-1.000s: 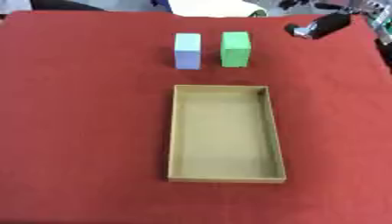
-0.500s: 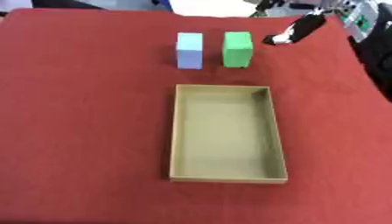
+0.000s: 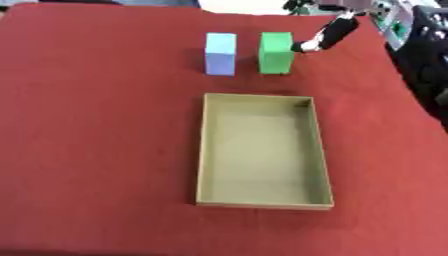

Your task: Pick up objects on the table and place them in the box.

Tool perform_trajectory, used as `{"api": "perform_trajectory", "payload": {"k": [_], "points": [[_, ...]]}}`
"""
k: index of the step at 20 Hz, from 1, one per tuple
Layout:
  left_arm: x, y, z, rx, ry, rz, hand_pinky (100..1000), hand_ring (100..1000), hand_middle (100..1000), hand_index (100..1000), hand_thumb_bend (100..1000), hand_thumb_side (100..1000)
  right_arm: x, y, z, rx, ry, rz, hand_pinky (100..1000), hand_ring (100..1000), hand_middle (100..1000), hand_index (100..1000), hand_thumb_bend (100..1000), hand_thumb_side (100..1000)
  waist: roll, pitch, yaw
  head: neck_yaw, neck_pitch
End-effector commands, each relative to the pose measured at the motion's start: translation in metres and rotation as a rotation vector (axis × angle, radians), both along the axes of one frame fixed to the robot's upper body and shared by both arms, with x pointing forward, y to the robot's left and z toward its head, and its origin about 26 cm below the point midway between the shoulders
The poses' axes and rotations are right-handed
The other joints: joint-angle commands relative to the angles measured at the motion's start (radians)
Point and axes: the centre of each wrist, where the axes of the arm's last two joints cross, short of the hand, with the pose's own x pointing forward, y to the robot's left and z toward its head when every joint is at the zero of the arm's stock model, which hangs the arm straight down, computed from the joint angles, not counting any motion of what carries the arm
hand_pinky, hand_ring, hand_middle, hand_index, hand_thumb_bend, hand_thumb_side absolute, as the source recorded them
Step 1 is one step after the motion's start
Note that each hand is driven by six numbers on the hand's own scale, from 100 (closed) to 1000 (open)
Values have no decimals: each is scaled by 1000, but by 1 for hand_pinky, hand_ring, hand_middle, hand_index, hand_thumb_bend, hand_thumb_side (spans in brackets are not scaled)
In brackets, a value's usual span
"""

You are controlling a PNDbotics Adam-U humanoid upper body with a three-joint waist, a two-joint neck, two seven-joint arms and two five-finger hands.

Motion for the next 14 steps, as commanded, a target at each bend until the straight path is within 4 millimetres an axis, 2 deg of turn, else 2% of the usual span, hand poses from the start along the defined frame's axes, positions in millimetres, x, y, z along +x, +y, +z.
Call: {"api": "perform_trajectory", "payload": {"k": [1,14], "points": [[-1,-1,8,15,-25,-10,733,684,566,782,187,671,-1,-3,20,-10,-47,-19,865,897,856,953,384,535,3,-14,5,-12,-14],[-1,-1,9,14,-28,-13,733,683,566,782,178,666,1,5,19,-71,33,-12,867,905,876,957,349,555,-3,1,20,-27,-24]]}}
